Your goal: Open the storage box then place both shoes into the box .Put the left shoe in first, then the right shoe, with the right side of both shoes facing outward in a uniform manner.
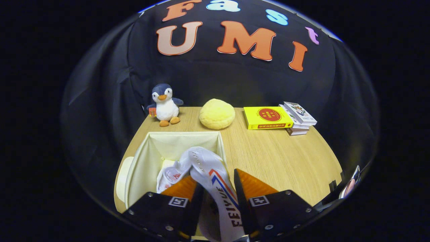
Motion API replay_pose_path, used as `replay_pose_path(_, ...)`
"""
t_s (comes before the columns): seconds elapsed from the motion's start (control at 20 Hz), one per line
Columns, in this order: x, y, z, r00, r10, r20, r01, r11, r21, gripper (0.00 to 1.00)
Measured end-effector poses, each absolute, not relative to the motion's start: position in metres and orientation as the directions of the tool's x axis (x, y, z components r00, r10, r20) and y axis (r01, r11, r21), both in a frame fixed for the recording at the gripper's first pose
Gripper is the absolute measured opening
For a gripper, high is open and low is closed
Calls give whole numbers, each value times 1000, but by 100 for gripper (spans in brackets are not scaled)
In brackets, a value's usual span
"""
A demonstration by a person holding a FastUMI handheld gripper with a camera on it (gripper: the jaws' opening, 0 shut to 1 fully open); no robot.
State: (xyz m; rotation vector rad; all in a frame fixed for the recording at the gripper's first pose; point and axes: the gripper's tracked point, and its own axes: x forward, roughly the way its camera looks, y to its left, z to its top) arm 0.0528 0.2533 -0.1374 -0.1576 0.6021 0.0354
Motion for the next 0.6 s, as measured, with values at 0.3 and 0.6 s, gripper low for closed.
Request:
replay_pose_path(0.3, 49, 259, -105, 852, 40, -522, -108, 989, -100, 93)
replay_pose_path(0.6, 47, 238, -63, 885, 61, -462, -108, 991, -75, 98)
